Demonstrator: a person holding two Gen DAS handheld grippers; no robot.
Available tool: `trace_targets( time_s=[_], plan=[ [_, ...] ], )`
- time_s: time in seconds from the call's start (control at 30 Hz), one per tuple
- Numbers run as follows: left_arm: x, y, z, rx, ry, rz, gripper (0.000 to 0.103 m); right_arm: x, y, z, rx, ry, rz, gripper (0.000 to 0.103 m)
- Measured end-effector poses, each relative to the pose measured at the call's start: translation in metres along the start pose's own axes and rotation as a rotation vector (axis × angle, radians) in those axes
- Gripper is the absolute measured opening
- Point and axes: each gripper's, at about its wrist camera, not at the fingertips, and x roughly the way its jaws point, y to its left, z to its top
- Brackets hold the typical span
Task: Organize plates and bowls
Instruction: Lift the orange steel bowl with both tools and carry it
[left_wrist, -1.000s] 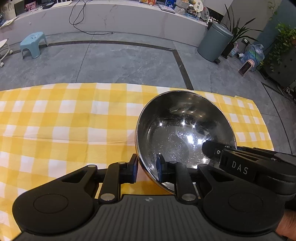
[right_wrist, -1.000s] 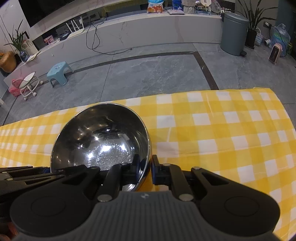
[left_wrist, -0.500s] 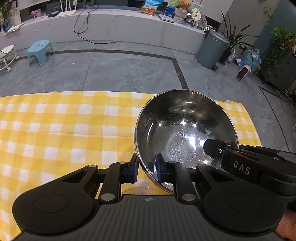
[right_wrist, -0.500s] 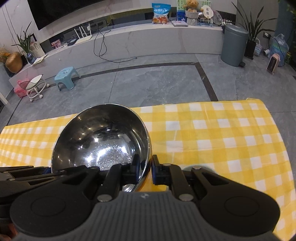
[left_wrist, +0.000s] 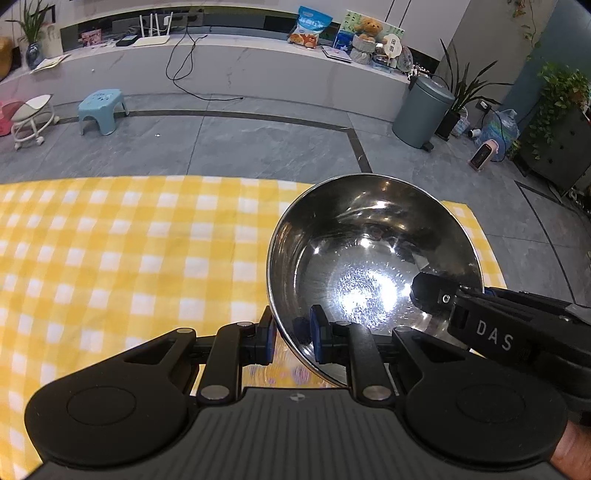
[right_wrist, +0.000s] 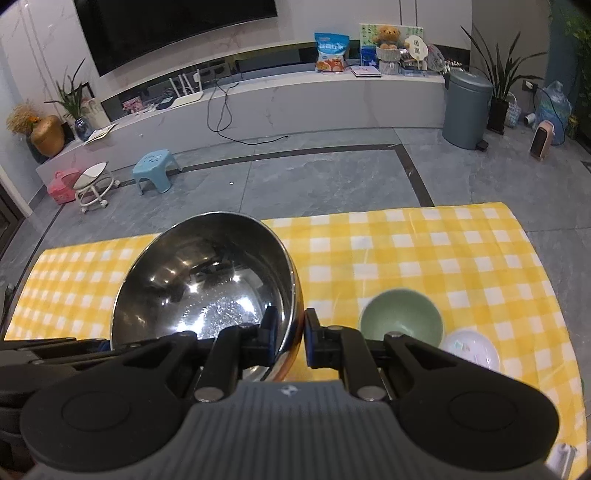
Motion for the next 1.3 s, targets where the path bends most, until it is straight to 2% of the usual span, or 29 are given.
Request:
trace_targets(
  time_s=[0.23,0.6,0.97,1.3],
  plan=[
    [-0.022,0.011,-0.023,-0.018,-0.007,-0.01,0.021,-0.029,0.014,-0.031,-0.032,-0.005,0.013,0.014],
    [-0.042,0.015,-0.075,0.01,0.003,-0.01,0.021,-0.056,0.02,-0.081,-0.003,0.006,0.045,0.015],
    [-0.048,0.025,-0.122,0.026,0.016,0.008,0.021,-0.058,0.018,-0.129,0.055,0.039,0.12,0.016],
    [-0.047,0.027,-0.155,0.062,0.048,0.04,0.022,-0.052,0.017,-0.165,0.03,0.07,0.127,0.016]
  ],
)
